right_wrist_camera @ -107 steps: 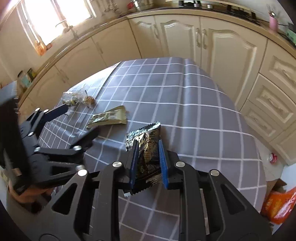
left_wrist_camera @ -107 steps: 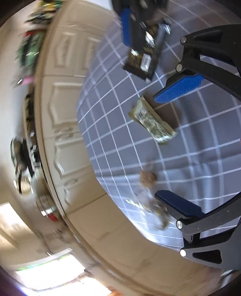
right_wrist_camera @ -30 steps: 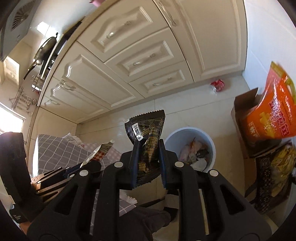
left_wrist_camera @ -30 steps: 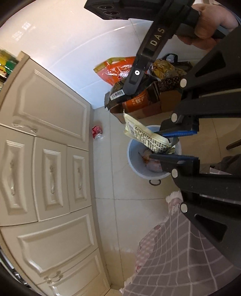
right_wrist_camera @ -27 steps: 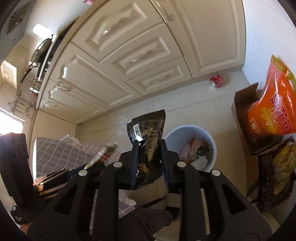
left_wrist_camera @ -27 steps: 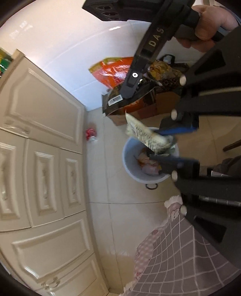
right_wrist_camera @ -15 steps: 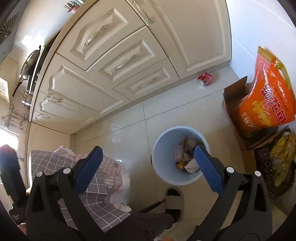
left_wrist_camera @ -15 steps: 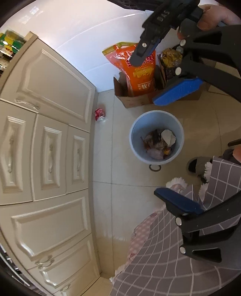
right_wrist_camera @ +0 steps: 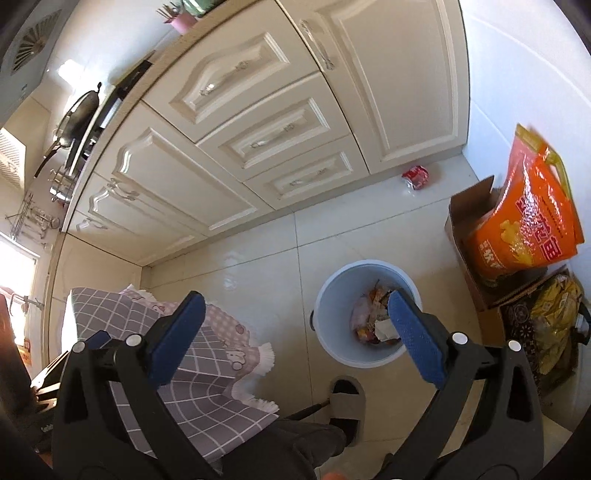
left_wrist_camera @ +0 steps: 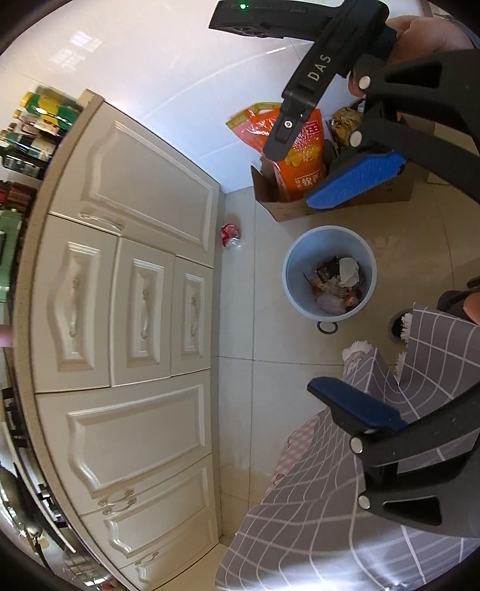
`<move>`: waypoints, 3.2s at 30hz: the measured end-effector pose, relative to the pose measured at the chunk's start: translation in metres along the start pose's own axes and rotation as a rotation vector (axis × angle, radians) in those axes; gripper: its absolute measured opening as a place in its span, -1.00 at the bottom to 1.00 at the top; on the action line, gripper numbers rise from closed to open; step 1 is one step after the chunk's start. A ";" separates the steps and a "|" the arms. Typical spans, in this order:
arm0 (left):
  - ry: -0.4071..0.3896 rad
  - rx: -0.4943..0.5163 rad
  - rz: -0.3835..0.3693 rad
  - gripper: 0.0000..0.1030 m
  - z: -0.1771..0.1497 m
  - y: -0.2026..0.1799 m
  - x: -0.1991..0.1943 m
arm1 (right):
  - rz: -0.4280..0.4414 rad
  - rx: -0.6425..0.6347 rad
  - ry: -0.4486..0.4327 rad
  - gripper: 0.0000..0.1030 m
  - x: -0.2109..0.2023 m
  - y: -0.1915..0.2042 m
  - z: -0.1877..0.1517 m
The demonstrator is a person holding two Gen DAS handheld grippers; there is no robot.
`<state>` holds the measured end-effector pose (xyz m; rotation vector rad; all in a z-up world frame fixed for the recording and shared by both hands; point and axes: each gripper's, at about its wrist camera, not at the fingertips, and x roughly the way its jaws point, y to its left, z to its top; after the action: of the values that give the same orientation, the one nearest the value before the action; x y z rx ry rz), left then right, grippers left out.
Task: Collect trash
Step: 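Move both tools back over the table, then grasp the brown shell with the right tool while the left tool grasps the clear plastic bag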
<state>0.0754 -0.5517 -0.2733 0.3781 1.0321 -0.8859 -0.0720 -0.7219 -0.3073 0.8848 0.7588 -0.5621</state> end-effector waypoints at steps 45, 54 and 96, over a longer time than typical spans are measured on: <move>-0.502 -0.207 0.254 0.76 -0.127 0.229 -0.289 | 0.368 -0.553 -0.102 0.89 -0.104 0.350 -0.119; -0.508 -0.328 0.349 0.76 -0.172 0.309 -0.309 | 0.419 -0.672 -0.048 0.89 -0.084 0.416 -0.164; -0.289 -0.603 0.401 -0.42 -0.223 0.533 -0.230 | 0.324 -1.122 0.205 0.17 0.120 0.583 -0.310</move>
<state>0.3139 0.0220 -0.2491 -0.0575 0.8632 -0.2336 0.3072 -0.1711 -0.2524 -0.0019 0.9274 0.2732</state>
